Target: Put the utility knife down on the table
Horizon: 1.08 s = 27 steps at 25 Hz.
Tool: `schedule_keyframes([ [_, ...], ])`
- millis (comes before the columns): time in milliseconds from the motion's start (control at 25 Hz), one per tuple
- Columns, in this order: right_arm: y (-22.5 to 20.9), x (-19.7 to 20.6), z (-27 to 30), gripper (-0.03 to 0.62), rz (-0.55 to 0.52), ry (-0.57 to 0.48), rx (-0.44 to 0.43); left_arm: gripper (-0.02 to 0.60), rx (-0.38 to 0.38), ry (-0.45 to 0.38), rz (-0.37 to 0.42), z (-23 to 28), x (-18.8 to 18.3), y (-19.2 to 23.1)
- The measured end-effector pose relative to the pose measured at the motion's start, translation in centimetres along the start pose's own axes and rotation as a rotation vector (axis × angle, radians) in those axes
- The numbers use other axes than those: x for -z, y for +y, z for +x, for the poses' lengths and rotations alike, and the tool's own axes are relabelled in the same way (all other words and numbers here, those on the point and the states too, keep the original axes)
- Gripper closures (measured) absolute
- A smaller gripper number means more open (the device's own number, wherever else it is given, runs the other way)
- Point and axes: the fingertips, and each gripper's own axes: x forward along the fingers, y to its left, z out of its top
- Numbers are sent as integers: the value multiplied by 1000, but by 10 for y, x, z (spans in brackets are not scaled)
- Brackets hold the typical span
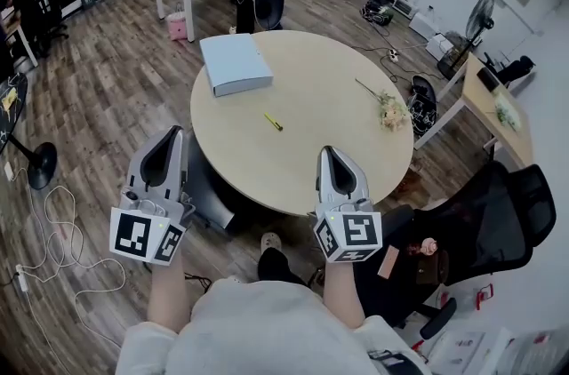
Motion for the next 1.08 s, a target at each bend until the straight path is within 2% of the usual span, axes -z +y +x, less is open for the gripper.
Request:
schedule_keyframes([
  [1080,11,-15,0,583,-10,-37,-42,574,-32,-19,6,-11,-10,0],
])
